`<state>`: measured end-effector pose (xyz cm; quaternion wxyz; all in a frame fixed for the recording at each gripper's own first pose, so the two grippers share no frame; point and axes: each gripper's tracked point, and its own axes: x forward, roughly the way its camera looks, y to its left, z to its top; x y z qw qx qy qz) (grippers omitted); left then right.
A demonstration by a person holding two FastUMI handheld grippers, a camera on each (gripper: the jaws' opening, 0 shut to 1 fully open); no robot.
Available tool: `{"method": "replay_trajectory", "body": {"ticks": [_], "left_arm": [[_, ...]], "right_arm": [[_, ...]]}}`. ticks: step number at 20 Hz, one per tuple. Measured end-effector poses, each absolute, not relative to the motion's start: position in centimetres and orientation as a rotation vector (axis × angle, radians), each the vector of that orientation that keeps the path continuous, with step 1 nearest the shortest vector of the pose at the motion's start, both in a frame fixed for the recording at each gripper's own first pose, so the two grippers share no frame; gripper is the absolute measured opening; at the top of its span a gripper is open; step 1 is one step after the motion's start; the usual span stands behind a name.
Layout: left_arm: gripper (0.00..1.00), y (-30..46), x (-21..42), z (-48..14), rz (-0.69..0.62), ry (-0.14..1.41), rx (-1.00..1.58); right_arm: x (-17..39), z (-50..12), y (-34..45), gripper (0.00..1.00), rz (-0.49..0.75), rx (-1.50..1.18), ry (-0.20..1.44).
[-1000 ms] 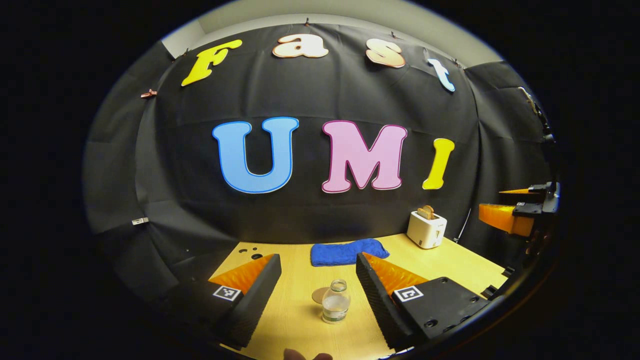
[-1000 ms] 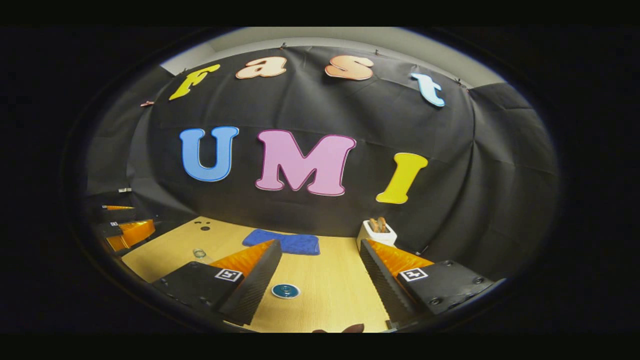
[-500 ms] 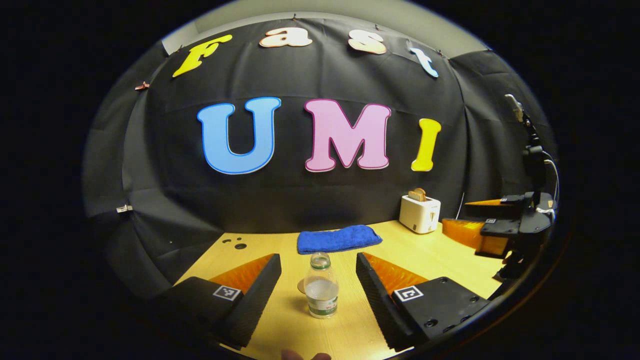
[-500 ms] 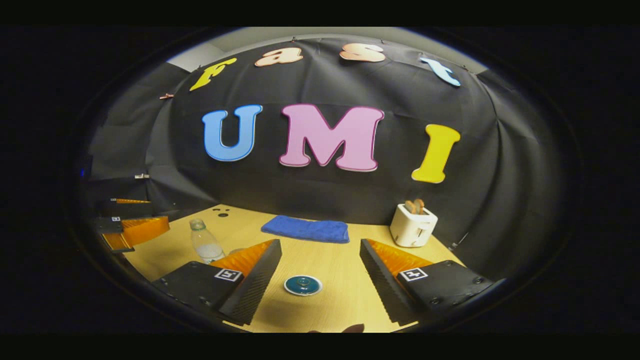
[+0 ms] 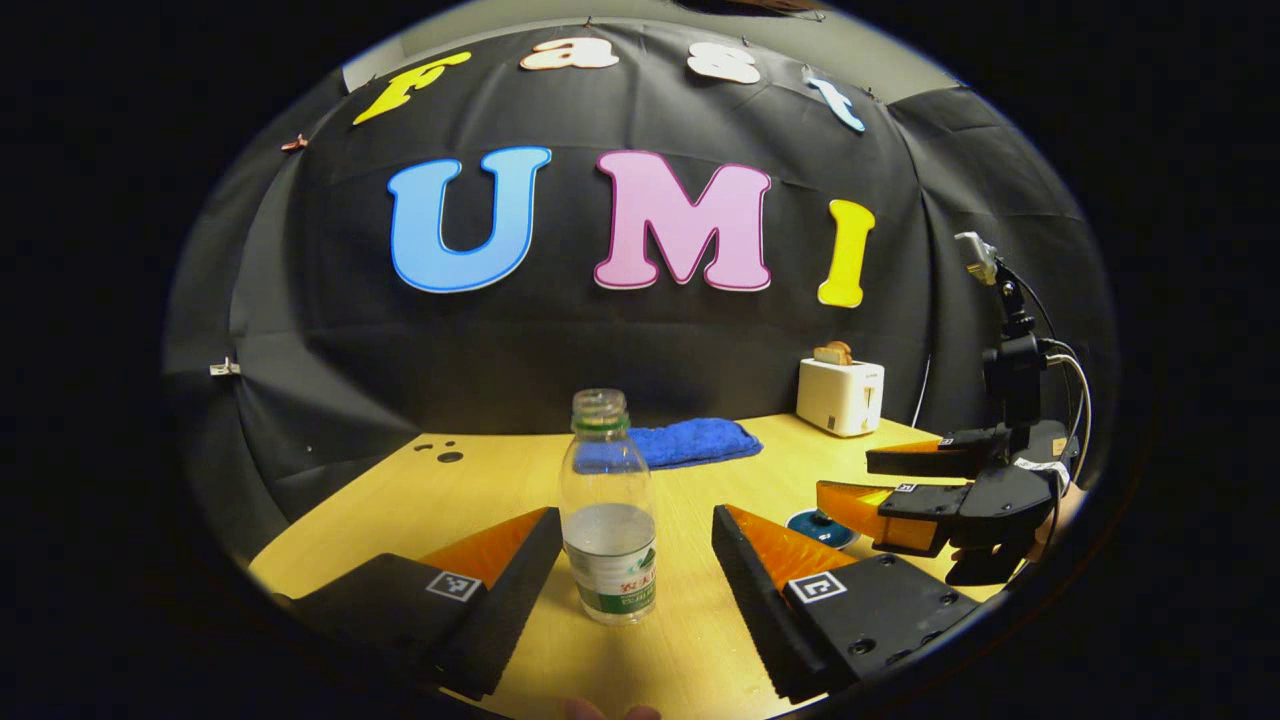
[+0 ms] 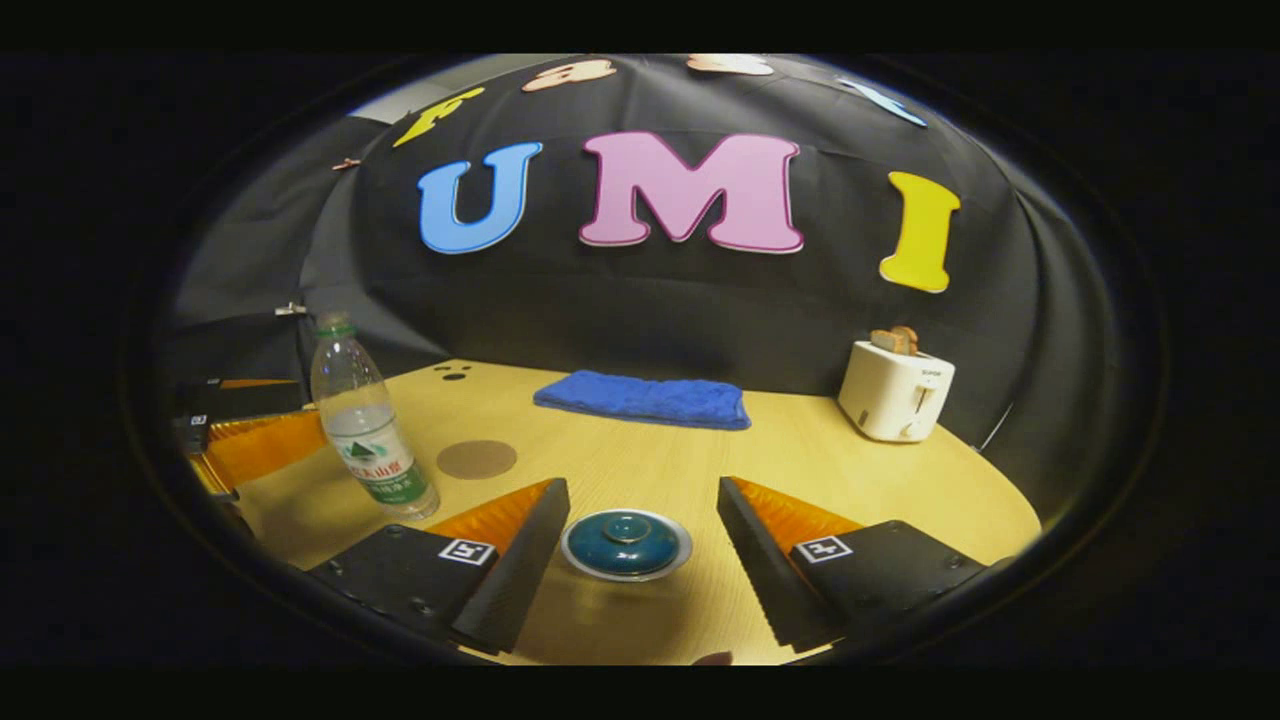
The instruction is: Open the teacup lid with one hand, grasp the water bottle and pour water into the teacup with the other hand; after pouring, place the water bottle on the coaster and then close the teacup lid.
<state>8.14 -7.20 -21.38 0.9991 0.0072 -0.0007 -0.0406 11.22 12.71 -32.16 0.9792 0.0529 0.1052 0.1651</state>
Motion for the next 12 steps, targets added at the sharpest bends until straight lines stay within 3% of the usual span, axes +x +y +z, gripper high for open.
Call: {"method": "replay_trajectory", "body": {"ticks": [5,11,12], "left_arm": [[0.95,-6.6,9.5,-23.4,-0.067,0.031,-0.004],[0.95,-6.9,11.1,-24.4,-0.070,0.041,-0.015],[0.95,-7.1,11.2,-24.6,-0.070,0.045,-0.019]], "right_arm": [[11.8,-34.6,13.3,0.74,0.356,0.103,0.267],[12.0,-34.8,13.2,0.39,0.370,0.164,0.292],[11.7,-34.6,13.2,0.38,0.381,0.166,0.292]]}}
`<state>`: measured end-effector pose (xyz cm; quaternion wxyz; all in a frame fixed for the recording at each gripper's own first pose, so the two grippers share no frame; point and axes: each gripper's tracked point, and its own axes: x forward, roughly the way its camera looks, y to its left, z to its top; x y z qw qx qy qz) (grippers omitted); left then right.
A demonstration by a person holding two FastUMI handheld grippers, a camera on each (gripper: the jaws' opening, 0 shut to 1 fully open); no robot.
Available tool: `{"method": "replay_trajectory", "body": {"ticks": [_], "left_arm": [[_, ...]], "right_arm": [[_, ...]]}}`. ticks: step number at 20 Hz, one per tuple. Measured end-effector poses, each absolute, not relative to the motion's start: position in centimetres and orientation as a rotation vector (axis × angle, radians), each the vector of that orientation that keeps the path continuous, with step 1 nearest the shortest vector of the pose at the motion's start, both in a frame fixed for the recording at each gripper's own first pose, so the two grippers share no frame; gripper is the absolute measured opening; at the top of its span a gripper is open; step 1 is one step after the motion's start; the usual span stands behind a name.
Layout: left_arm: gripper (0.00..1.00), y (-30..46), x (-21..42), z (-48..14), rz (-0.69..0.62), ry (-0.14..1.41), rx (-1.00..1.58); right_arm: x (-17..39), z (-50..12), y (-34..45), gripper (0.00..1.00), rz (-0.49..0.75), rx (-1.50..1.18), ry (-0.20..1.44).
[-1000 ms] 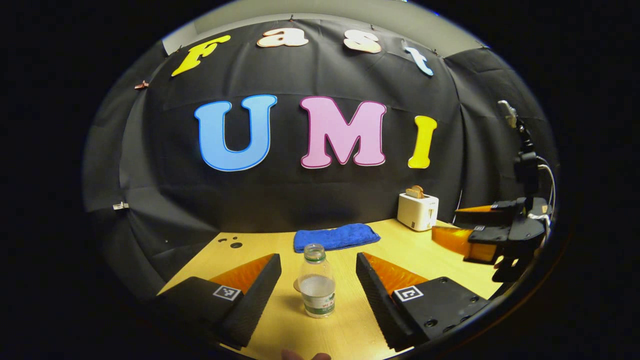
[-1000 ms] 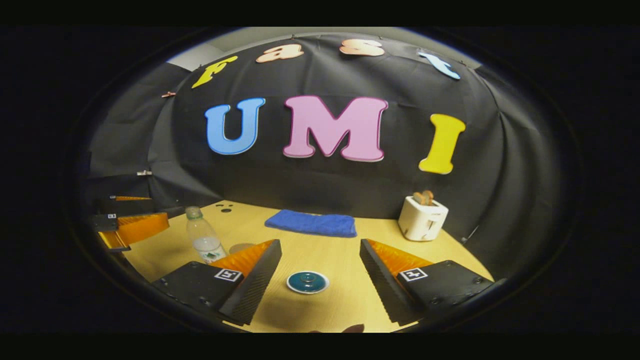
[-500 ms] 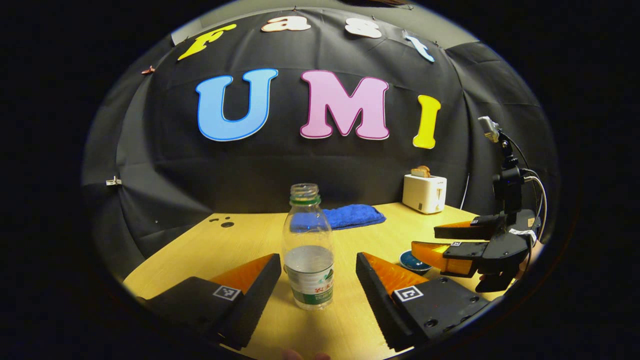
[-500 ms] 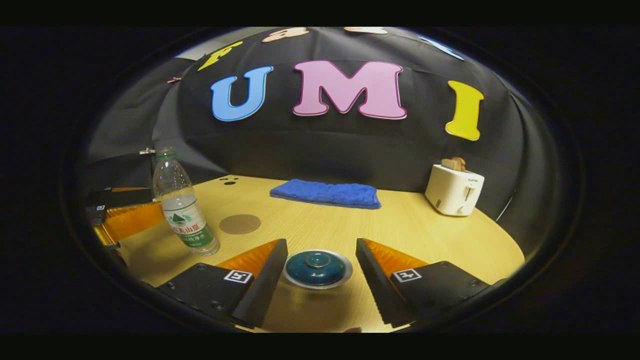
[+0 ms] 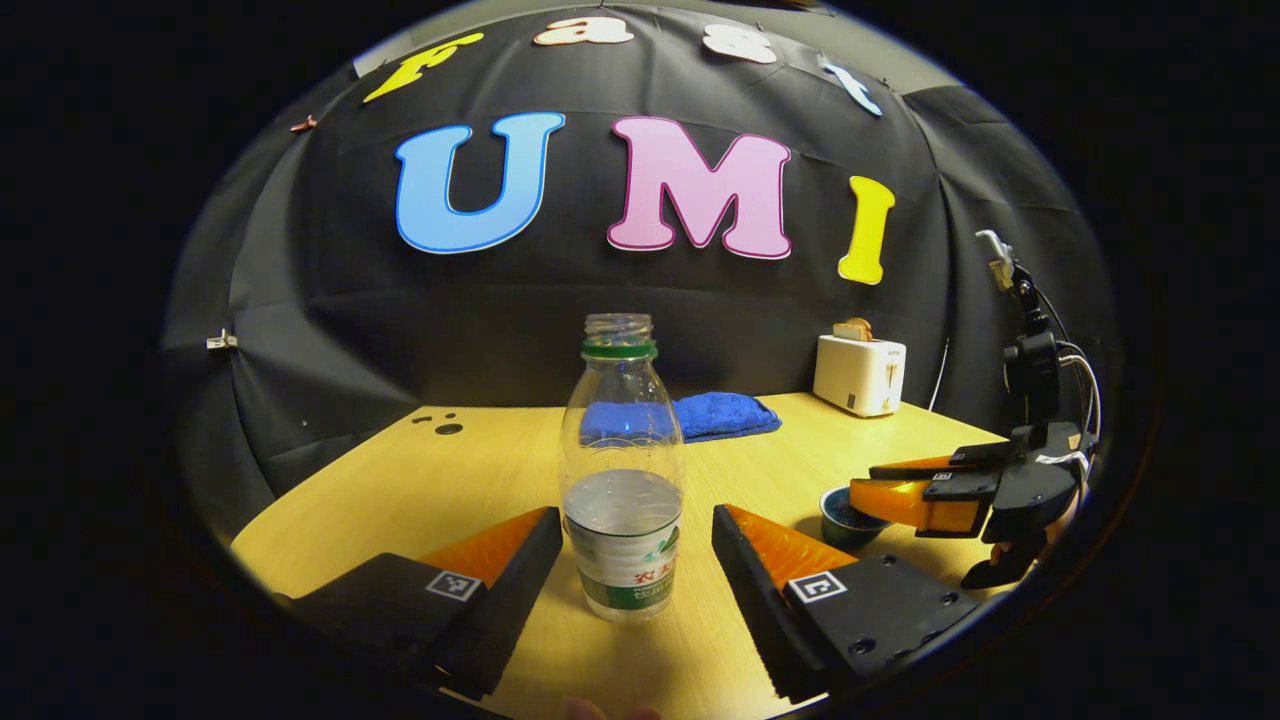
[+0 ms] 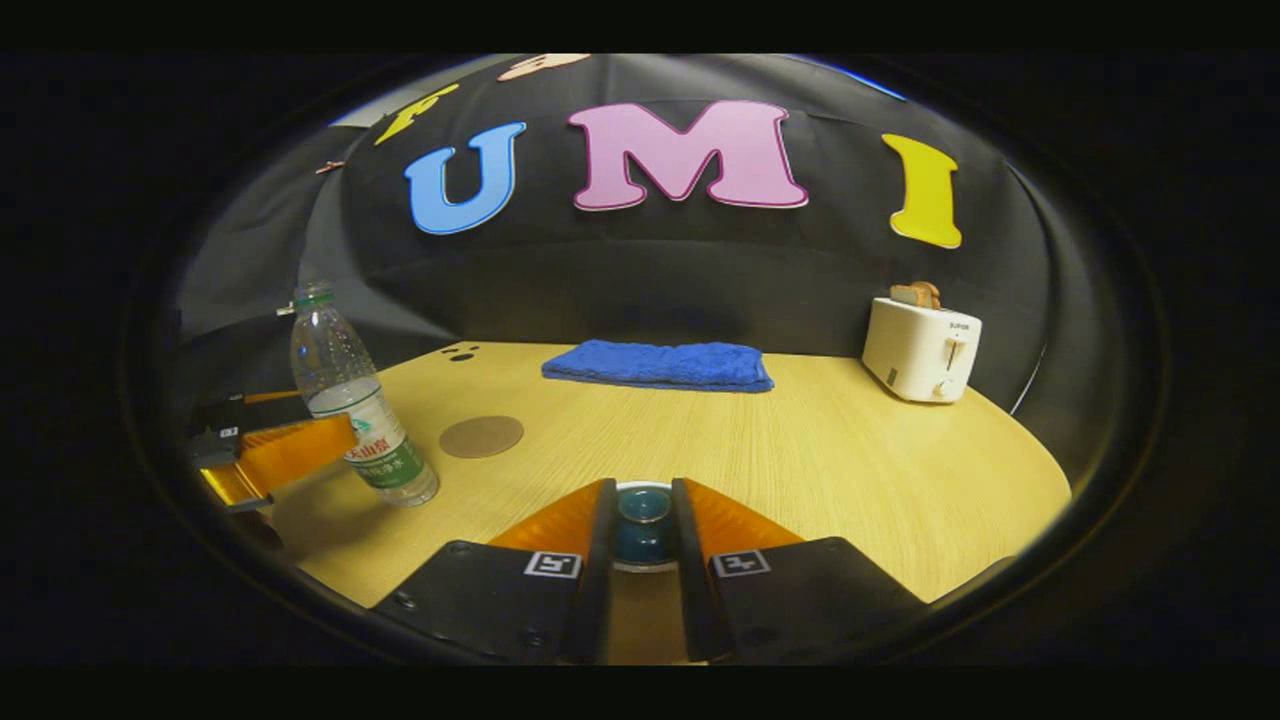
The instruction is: Open the teacup lid with one hand, grasp the water bottle and pour water into the teacup with the other hand; after pouring, place the water bottle on the coaster and then close the teacup lid.
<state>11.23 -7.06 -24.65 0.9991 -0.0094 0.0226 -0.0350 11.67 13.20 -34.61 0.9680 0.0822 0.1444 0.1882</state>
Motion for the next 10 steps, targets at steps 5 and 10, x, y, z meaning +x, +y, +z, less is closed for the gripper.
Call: {"method": "replay_trajectory", "body": {"ticks": [5,10], "left_arm": [[0.95,-7.2,12.0,-25.5,-0.061,0.054,-0.010],[0.95,-6.9,13.5,-27.0,-0.039,0.093,-0.025]], "right_arm": [[11.2,-33.5,12.8,0.35,0.393,0.161,0.260],[11.4,-30.6,9.2,0.30,0.325,0.193,0.203]]}}
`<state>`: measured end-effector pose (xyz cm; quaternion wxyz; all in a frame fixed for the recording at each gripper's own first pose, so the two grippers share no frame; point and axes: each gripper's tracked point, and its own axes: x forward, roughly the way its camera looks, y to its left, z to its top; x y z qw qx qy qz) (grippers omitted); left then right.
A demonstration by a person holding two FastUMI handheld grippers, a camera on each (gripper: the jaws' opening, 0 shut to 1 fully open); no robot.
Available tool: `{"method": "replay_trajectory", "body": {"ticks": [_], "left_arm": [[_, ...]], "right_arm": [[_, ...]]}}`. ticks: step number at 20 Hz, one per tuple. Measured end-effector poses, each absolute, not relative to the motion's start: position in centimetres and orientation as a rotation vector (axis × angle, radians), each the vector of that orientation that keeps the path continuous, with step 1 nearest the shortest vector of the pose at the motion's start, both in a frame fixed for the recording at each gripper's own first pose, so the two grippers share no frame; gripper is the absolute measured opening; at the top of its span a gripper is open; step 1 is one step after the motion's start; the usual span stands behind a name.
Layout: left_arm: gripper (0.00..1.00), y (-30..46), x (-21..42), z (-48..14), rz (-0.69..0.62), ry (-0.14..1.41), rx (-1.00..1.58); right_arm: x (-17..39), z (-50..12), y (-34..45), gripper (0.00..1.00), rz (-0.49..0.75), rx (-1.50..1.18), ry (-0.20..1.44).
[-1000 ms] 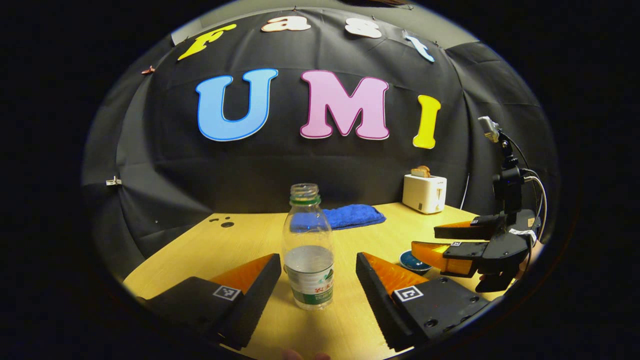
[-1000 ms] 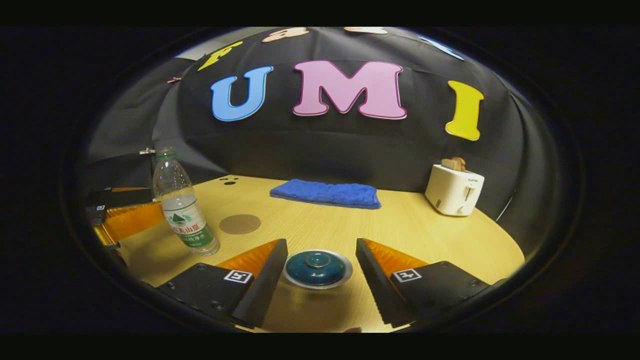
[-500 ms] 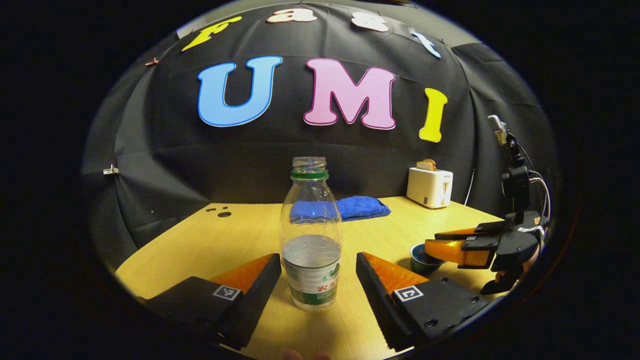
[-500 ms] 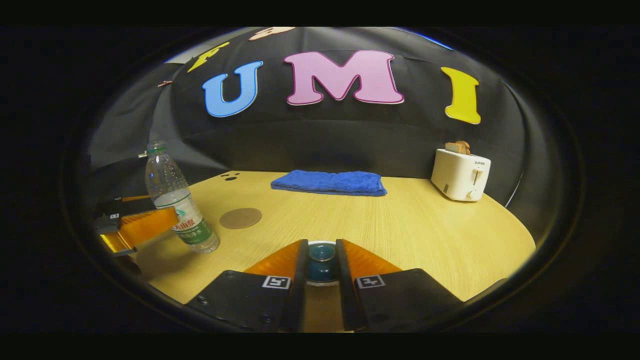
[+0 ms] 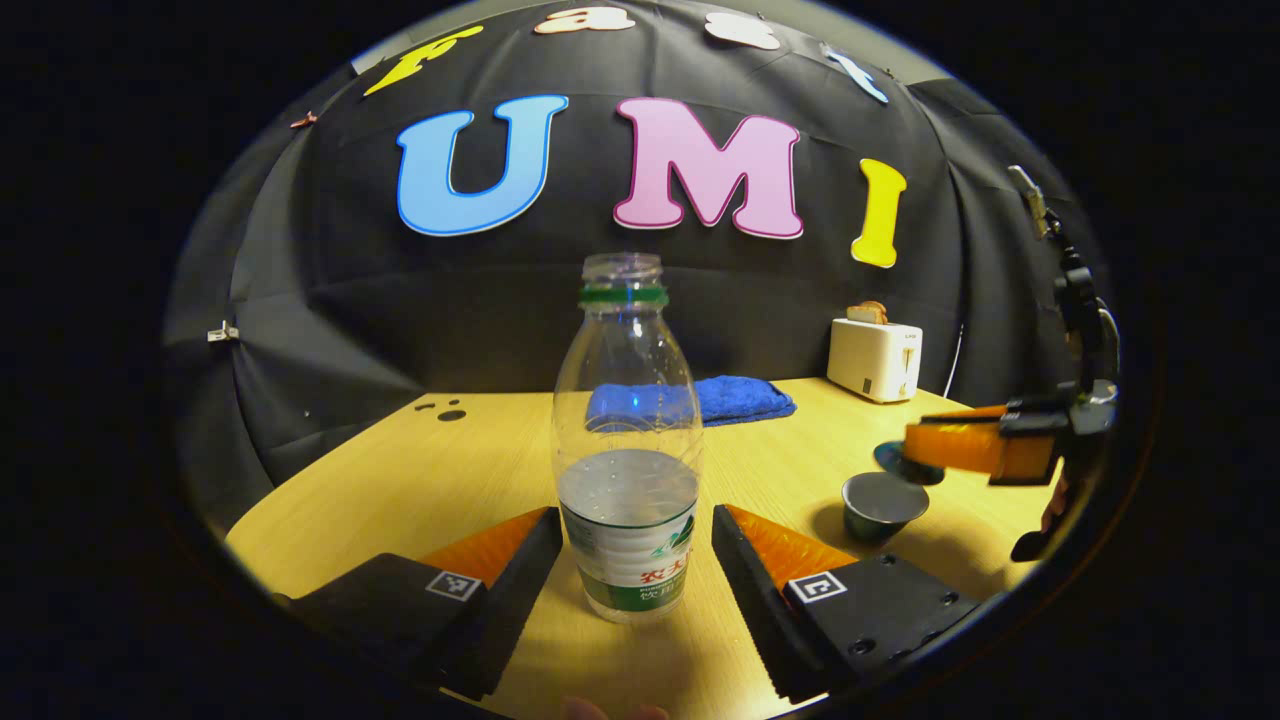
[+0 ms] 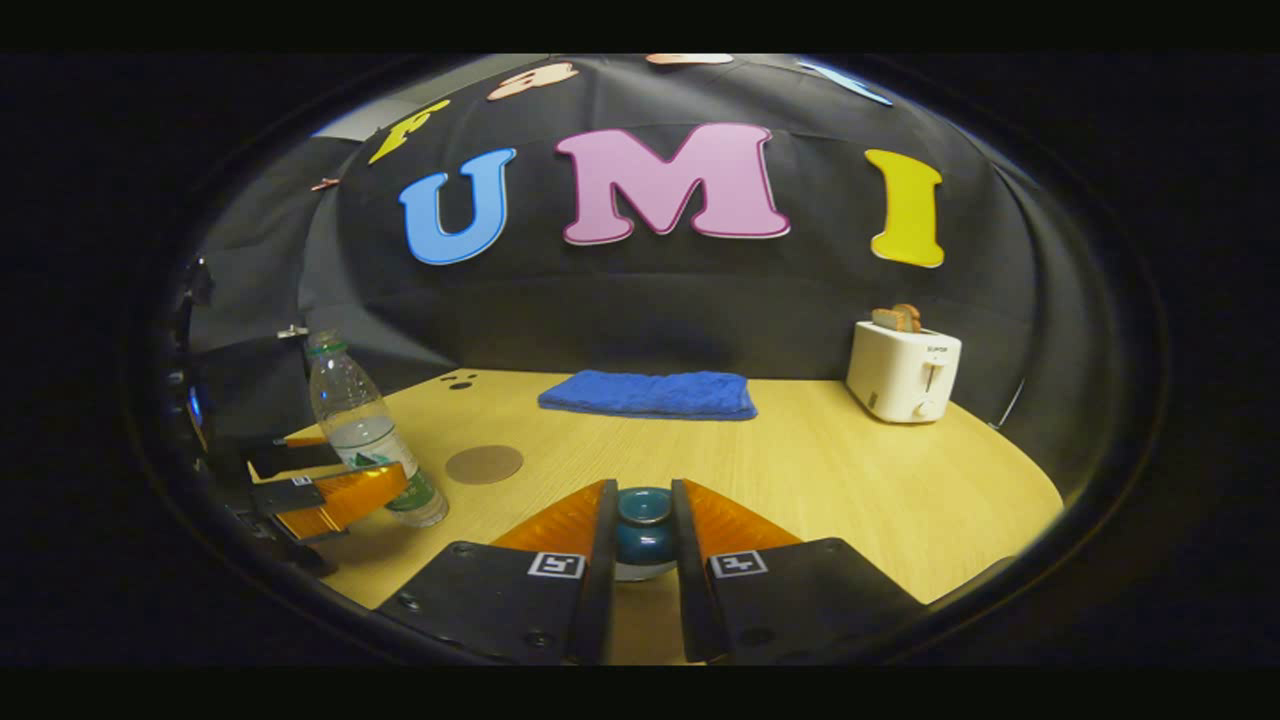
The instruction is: Open the teacup lid with one hand, grasp the water bottle and pour water into the teacup with the other hand; after pouring, place the water bottle on the coaster and then close the teacup lid.
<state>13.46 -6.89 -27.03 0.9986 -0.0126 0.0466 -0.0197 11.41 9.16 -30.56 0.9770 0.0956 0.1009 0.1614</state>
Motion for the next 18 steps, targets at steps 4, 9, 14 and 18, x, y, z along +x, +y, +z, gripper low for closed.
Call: {"method": "replay_trajectory", "body": {"ticks": [4,9,14,18], "left_arm": [[0.95,-6.8,14.1,-27.7,-0.015,0.108,-0.050],[0.77,-5.8,14.3,-27.6,0.069,0.162,0.155],[0.76,-6.7,14.9,-26.1,0.089,0.186,0.637],[0.76,-7.9,15.5,-25.8,0.103,0.181,0.867]], "right_arm": [[11.2,-30.8,5.2,0.30,0.260,0.181,0.205],[10.9,-31.9,1.4,0.30,0.198,0.156,0.216],[11.2,-32.0,-0.9,0.30,0.170,0.137,0.209],[11.6,-32.0,-2.7,0.30,0.162,0.123,0.201]]}}
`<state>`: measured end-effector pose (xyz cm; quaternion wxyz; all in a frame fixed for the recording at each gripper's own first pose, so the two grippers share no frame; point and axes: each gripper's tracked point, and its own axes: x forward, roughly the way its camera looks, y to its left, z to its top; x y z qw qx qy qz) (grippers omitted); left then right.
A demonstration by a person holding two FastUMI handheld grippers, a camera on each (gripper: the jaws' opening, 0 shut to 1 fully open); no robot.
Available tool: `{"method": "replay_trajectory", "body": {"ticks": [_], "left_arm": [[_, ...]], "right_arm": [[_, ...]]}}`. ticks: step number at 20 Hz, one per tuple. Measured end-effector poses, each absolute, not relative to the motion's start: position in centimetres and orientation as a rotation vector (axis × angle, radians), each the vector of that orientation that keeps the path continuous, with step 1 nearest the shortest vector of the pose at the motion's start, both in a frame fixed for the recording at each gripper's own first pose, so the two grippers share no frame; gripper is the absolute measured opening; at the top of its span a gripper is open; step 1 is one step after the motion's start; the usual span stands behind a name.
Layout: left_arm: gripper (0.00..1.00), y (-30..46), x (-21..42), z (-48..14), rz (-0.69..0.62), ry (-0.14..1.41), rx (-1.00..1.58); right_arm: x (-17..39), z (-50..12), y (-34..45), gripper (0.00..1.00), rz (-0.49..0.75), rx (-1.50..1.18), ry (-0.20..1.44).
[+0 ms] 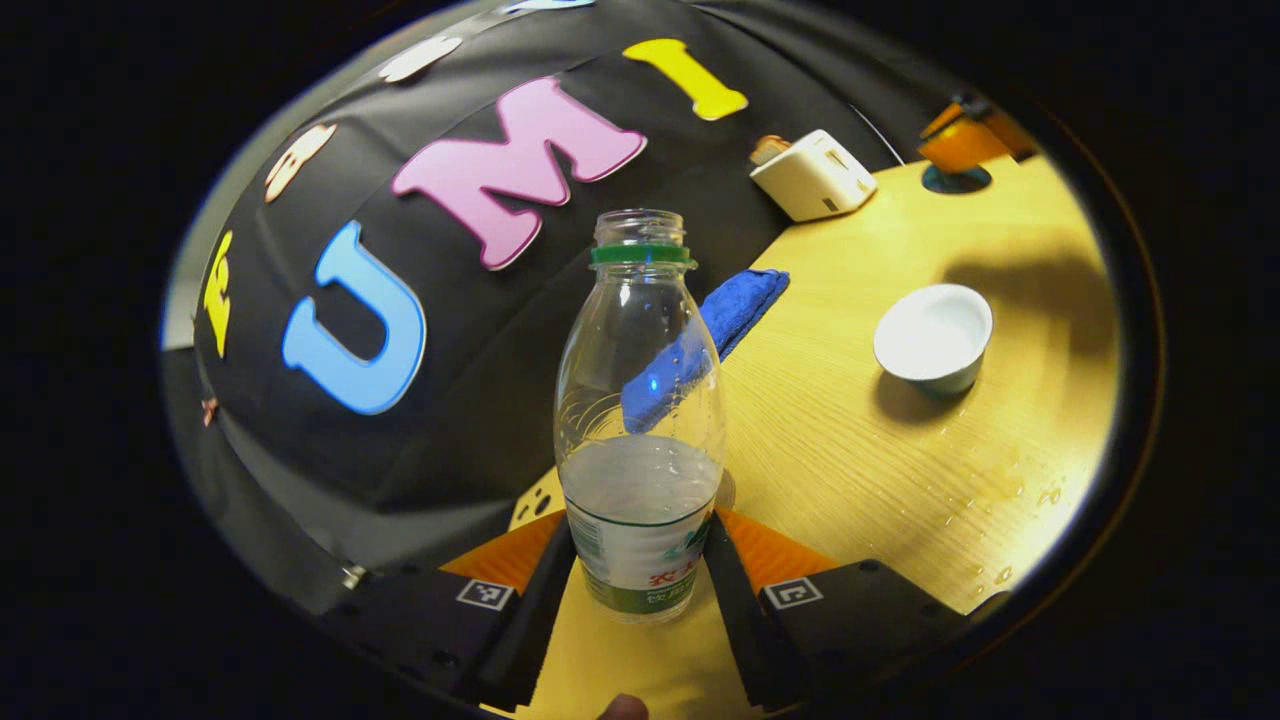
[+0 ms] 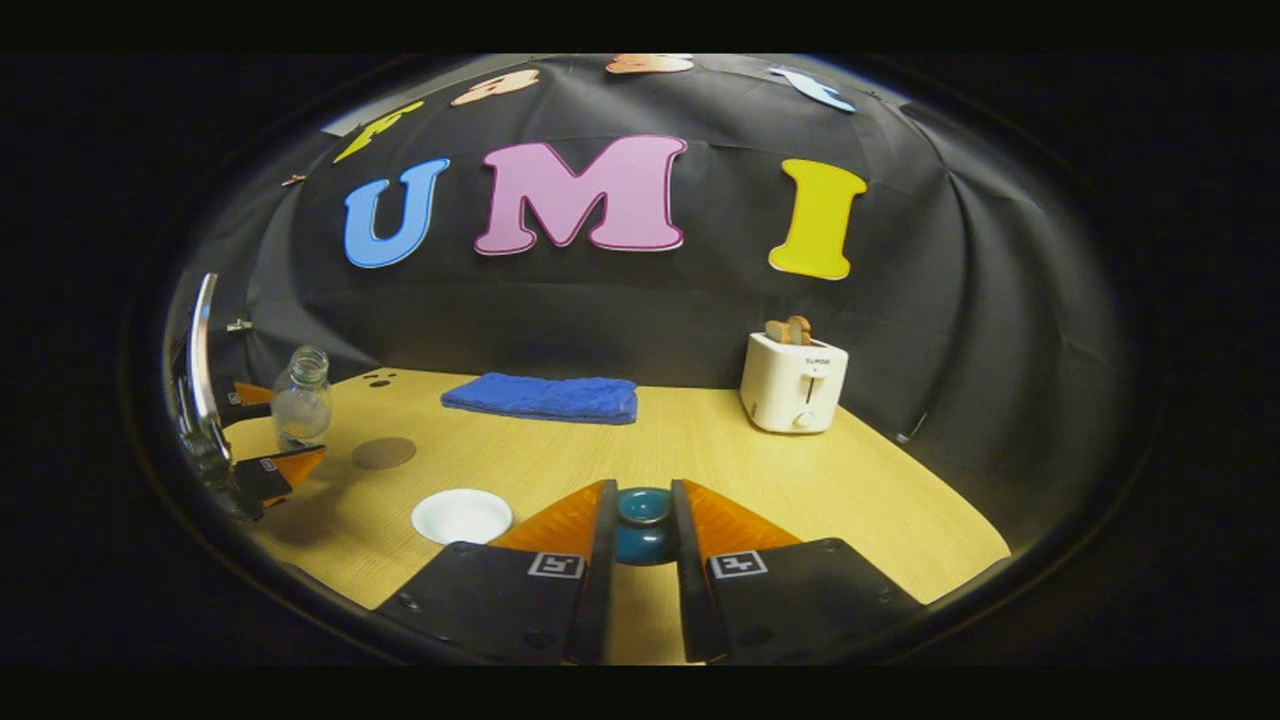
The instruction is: Open the teacup lid with one hand, grasp the water bottle and pour water into the teacup with the other hand; after pouring, place the water bottle on the coaster and then close the teacup lid.
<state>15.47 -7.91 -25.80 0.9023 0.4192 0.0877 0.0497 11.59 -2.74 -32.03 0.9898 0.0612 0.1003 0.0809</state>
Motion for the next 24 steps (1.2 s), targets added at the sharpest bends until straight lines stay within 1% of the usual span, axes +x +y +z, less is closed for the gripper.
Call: {"method": "replay_trajectory", "body": {"ticks": [2,3,4,6,12,13,15,16,17,24], "left_arm": [[0.76,-8.0,15.7,-26.0,0.123,0.218,0.947],[0.76,-8.0,15.6,-26.2,0.130,0.240,0.984],[0.76,-8.0,15.4,-26.4,0.153,0.272,1.052],[0.76,-8.4,15.3,-26.6,0.167,0.282,1.132],[0.76,-9.9,15.1,-27.0,0.182,0.291,1.283],[0.76,-10.1,15.2,-27.0,0.184,0.297,1.300],[0.76,-10.5,15.6,-27.0,0.191,0.295,1.343],[0.76,-10.7,15.9,-27.0,0.193,0.294,1.369],[0.76,-10.7,16.0,-26.9,0.194,0.297,1.391],[0.76,-11.2,16.2,-26.0,0.196,0.277,1.553]], "right_arm": [[11.7,-32.2,-3.5,0.30,0.174,0.106,0.204],[11.8,-32.4,-3.7,0.25,0.187,0.097,0.204],[11.8,-32.5,-4.1,0.25,0.205,0.083,0.208],[12.0,-33.0,-4.7,0.26,0.232,0.092,0.220],[11.9,-33.0,-5.2,0.25,0.301,0.118,0.220],[11.8,-33.1,-5.3,0.30,0.310,0.115,0.218],[11.8,-33.2,-5.5,0.30,0.319,0.123,0.216],[11.9,-33.3,-5.6,0.26,0.324,0.129,0.217],[11.9,-33.3,-5.7,0.30,0.326,0.130,0.217],[12.6,-33.7,-6.7,0.30,0.334,0.144,0.203]]}}
